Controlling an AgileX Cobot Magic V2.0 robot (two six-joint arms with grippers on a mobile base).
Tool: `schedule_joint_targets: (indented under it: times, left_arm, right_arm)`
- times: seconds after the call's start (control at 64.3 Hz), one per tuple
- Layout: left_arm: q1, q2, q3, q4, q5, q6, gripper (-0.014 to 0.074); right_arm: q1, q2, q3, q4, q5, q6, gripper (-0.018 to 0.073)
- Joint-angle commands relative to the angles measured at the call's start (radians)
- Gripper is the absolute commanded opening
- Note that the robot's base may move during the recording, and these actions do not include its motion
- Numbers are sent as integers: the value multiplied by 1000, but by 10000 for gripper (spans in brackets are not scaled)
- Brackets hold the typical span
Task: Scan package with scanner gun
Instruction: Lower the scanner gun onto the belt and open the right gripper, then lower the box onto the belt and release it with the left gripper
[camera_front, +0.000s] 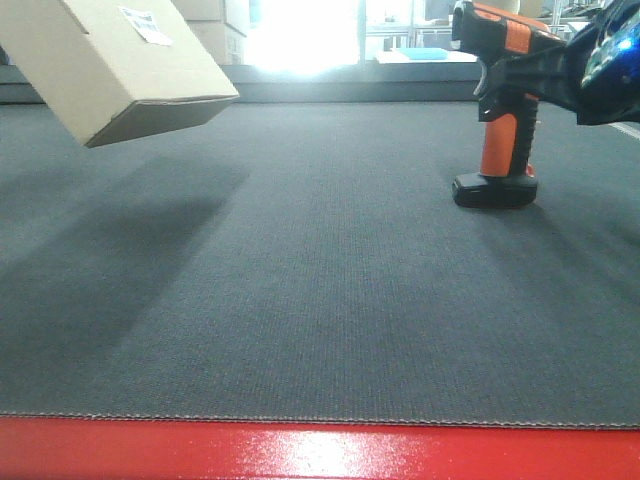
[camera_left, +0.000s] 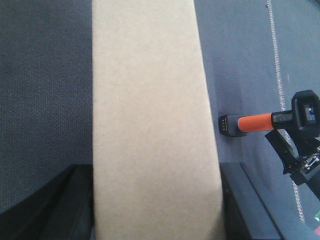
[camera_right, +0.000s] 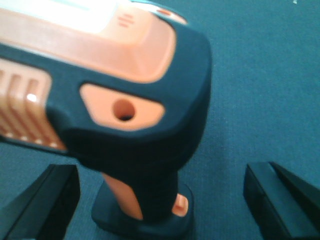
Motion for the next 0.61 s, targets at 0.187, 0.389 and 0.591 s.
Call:
schedule_joint_targets:
  times: [0.187,0.389,0.591]
  left_arm:
    - [-3,-6,-4,-27,-9,4,-111]
    - [-3,-6,-8,1,-30,4,-111]
    - [-25,-6,-75,150,-47,4,-111]
  right_arm:
    - [-5,-93,-1,-6,133,-1,561]
    - [-5,-178,22,-6,281,-1,449]
    - [-5,-330,137,-6,281,-1,27]
